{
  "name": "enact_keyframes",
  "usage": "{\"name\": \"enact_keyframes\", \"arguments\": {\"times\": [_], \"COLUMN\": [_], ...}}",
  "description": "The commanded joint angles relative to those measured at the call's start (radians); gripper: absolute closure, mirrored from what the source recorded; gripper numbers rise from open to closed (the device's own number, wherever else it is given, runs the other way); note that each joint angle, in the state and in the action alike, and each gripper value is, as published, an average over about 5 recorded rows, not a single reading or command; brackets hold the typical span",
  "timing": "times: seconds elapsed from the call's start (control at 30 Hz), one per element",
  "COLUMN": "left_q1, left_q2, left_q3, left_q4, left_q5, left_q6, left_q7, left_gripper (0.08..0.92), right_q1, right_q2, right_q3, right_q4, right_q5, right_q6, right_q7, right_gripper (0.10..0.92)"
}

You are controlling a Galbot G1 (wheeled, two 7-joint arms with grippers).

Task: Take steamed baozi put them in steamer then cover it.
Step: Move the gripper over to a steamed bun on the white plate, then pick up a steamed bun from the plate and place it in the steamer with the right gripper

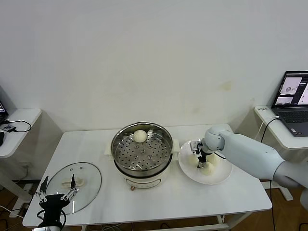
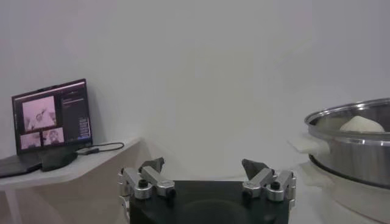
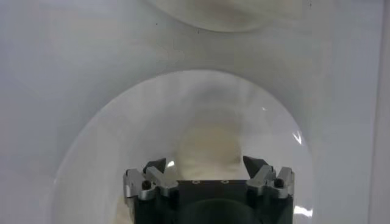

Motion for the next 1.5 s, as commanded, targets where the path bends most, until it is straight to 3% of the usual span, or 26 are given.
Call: {"name": "enact_keyframes", "arguments": {"times": [0.03, 0.47, 0.73, 1.1, 1.5], "left_q1": [0.003, 0.003, 0.003, -0.005, -0.007], "left_q2": [0.000, -0.001, 0.001, 0.016, 0.024], "left_q3": [0.000, -0.001, -0.001, 0.001, -0.004], "left_q4": [-0.002, -0.005, -0.009, -0.008, -0.023], "left_q5": [0.000, -0.001, -0.003, -0.013, -0.026], "left_q6": [-0.001, -0.001, -0.001, 0.001, 0.000], "left_q7": [0.000, -0.002, -0.002, -0.002, -0.002], "left_gripper": [0.177, 0.177, 0.177, 0.177, 0.177], "right_q1": [-0.010, 0.025, 0.161, 0.623, 0.769], "right_q2": [0.016, 0.002, -0.058, -0.125, 0.061], "right_q3": [0.011, 0.017, -0.027, -0.269, -0.353], "right_q4": [-0.027, -0.011, 0.090, 0.330, 0.430], "right_q5": [-0.007, -0.004, 0.056, 0.338, 0.636], "right_q6": [0.001, 0.008, -0.007, -0.085, -0.228], "right_q7": [0.001, -0.013, -0.031, -0.031, 0.054], "right_gripper": [0.285, 0.390, 0.426, 0.423, 0.415]}}
